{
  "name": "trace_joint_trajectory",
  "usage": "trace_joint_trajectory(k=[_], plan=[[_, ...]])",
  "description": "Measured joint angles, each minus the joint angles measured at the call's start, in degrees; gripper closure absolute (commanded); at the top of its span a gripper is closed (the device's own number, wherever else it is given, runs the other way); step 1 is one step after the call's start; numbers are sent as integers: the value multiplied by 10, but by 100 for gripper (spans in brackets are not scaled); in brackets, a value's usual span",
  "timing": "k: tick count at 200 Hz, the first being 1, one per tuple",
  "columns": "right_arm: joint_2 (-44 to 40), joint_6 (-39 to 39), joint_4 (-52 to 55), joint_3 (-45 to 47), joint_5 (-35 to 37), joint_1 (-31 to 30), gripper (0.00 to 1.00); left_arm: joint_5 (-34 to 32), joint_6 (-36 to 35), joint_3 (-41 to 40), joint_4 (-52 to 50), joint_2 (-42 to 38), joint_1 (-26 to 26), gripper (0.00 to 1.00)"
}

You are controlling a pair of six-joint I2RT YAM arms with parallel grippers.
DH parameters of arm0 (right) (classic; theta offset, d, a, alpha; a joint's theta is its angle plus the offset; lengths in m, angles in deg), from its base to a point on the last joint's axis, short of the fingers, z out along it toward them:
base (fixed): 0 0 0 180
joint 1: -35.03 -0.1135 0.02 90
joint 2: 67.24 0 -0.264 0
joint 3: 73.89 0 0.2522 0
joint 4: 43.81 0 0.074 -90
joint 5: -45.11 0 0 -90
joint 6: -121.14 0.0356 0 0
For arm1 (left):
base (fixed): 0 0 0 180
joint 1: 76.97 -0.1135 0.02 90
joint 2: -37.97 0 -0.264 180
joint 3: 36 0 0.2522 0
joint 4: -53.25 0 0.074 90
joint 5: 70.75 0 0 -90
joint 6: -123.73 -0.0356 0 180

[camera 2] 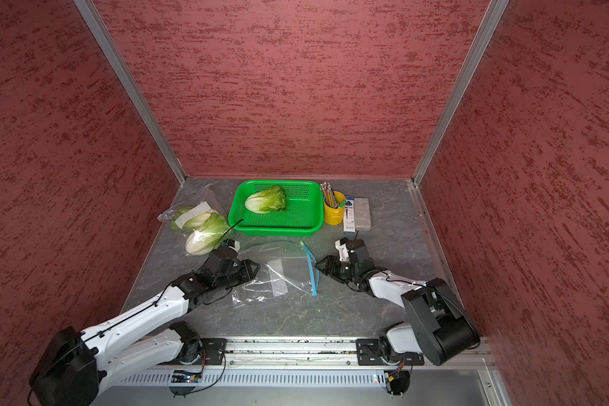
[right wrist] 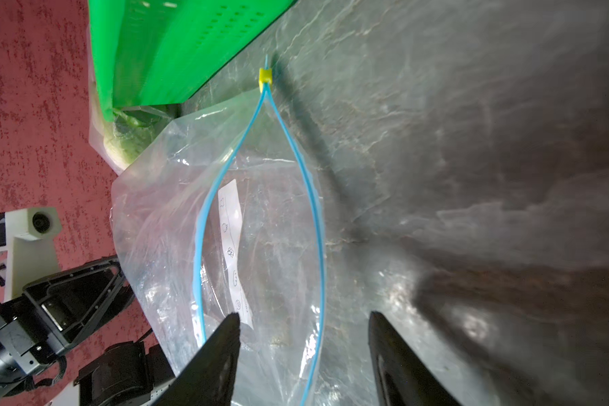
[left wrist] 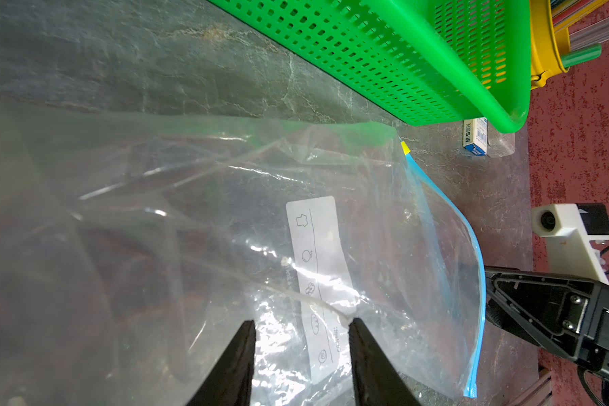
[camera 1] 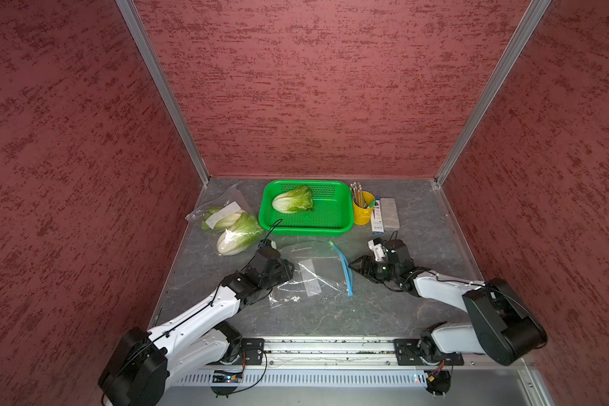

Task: Put the chinese cabbages into a zipper bag and zip it
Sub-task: Open the zipper of the food storage bag at the center of the board.

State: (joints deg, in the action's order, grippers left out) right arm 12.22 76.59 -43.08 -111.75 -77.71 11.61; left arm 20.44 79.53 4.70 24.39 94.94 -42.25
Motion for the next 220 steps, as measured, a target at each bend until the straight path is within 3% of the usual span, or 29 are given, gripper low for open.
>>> trace_joint_trajectory(k=[22,81,102,123,144,220], plan=[[19,14,-32,5,-6,-9,54,1,0,-4,3,0,0,55],[49,30,-70,6,-8,-20,63,3,0,-25,10,-6,-3,55],[55,30,-75,6,-8,-21,72,3,0,-25,13,-7,-5,55],[64,31,-79,7,-8,-22,75,3,0,-25,15,-7,-7,55],[64,34,-88,7,-9,-24,83,4,0,-25,16,-7,-7,54],[36,47,-95,7,-11,-38,97,4,0,-26,7,-47,-11,50]])
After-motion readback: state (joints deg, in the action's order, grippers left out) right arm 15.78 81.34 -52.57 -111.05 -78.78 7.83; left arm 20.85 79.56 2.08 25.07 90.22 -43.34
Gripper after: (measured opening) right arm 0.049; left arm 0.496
